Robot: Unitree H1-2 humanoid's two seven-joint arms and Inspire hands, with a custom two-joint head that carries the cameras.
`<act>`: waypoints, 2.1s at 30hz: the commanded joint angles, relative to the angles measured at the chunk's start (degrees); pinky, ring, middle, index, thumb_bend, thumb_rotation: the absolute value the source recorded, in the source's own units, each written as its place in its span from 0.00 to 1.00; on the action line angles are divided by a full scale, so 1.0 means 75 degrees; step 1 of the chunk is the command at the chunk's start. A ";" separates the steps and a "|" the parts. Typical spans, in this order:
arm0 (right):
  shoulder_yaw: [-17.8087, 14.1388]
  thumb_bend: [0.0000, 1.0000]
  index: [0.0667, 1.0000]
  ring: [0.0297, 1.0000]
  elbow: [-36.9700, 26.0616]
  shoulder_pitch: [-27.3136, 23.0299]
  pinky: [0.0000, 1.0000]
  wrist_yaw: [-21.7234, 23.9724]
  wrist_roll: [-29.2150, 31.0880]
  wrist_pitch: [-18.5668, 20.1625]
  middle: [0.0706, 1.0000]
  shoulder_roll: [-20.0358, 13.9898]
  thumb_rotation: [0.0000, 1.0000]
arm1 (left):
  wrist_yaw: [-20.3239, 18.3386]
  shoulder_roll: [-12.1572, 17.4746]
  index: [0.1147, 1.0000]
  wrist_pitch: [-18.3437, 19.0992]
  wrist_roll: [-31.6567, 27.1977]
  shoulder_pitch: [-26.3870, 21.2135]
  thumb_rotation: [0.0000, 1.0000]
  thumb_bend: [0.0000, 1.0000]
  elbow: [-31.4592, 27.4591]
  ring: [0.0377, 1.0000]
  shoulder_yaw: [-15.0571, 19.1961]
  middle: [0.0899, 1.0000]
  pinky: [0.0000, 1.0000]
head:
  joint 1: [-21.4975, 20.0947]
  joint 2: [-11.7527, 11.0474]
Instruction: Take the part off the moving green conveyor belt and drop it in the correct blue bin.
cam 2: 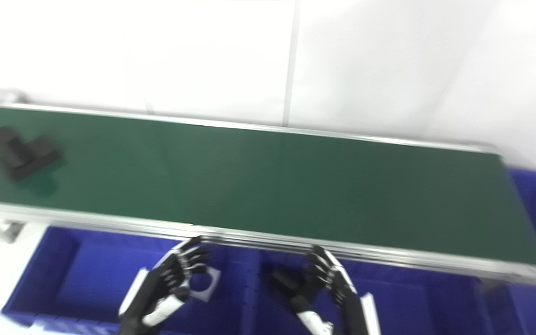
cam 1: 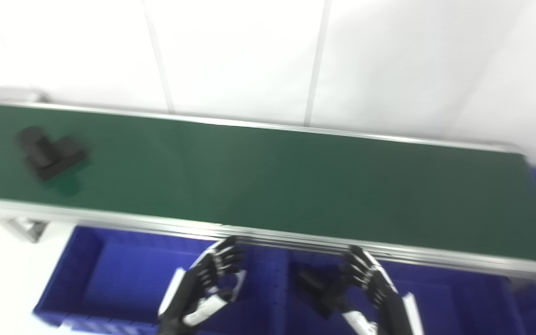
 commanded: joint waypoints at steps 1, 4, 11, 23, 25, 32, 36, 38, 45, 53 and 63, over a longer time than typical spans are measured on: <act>-0.0038 0.54 0.86 0.77 -0.0009 -0.0108 0.71 0.0008 0.0088 -0.0570 0.80 0.0003 0.57 | 0.0045 -0.0061 0.83 -0.0320 0.0084 -0.0127 0.64 0.84 0.0018 0.78 -0.0002 0.79 0.73 | 0.0102 -0.0112; -0.0087 0.54 0.86 0.77 0.0175 -0.0177 0.71 0.0018 0.0130 -0.0698 0.80 -0.0040 0.58 | 0.0067 -0.0124 0.83 -0.0323 0.0130 -0.0204 0.64 0.86 0.0177 0.77 0.0006 0.79 0.73 | 0.0350 -0.0290; -0.0191 0.52 0.86 0.76 0.0455 -0.0283 0.70 0.0015 0.0191 -0.0920 0.80 -0.0067 0.60 | 0.0165 -0.0175 0.81 -0.0325 0.0256 -0.0328 0.62 0.85 0.0396 0.76 -0.0010 0.78 0.71 | 0.0572 -0.0470; -0.0219 0.48 0.86 0.76 0.0537 -0.0345 0.69 -0.0026 0.0187 -0.0951 0.80 -0.0049 0.58 | 0.0123 -0.0209 0.81 -0.0325 0.0192 -0.0393 0.60 0.86 0.0524 0.77 0.0029 0.78 0.72 | 0.0577 -0.0601; -0.0218 0.48 0.86 0.76 0.0529 -0.0356 0.69 -0.0033 0.0213 -0.0960 0.79 -0.0036 0.58 | 0.0113 -0.0210 0.81 -0.0325 0.0196 -0.0393 0.60 0.85 0.0524 0.77 0.0029 0.78 0.72 | 0.0577 -0.0601; -0.0220 0.49 0.86 0.76 0.0221 -0.0405 0.67 -0.0079 0.0114 -0.0946 0.79 0.0019 0.61 | 0.0144 -0.0200 0.81 -0.0325 0.0261 -0.0427 0.58 0.83 0.0569 0.76 0.0027 0.77 0.71 | 0.0575 -0.0668; -0.0163 0.49 0.87 0.76 -0.0112 -0.0466 0.67 0.0020 0.0104 -0.0874 0.79 0.0000 0.62 | 0.0156 -0.0203 0.80 -0.0325 0.0281 -0.0450 0.57 0.82 0.0593 0.76 0.0019 0.77 0.71 | 0.0591 -0.0677; -0.0120 0.50 0.86 0.76 -0.0293 -0.0498 0.68 0.0082 0.0120 -0.0784 0.78 -0.0014 0.63 | 0.0151 -0.0202 0.81 -0.0325 0.0280 -0.0460 0.57 0.82 0.0607 0.76 0.0015 0.77 0.71 | 0.0596 -0.0678; 0.0020 0.52 0.85 0.75 -0.1051 -0.0793 0.66 0.0262 -0.0075 -0.0337 0.78 -0.0014 0.64 | 0.0149 -0.0200 0.81 -0.0324 0.0289 -0.0484 0.57 0.81 0.0658 0.76 0.0006 0.77 0.71 | 0.0594 -0.0715; 0.0070 0.46 0.84 0.74 -0.1743 -0.1471 0.64 0.0476 -0.0193 0.0547 0.78 0.0101 0.66 | 0.0161 -0.0207 0.81 -0.0325 0.0301 -0.0488 0.57 0.81 0.0657 0.76 -0.0011 0.77 0.71 | 0.0602 -0.0740; 0.0082 0.51 0.83 0.75 -0.2154 -0.2734 0.62 0.0824 -0.0663 0.2128 0.78 0.0118 0.55 | 0.0311 -0.0187 0.81 -0.0321 0.0461 -0.0584 0.57 0.81 0.0772 0.75 -0.0082 0.77 0.71 | 0.0672 -0.0801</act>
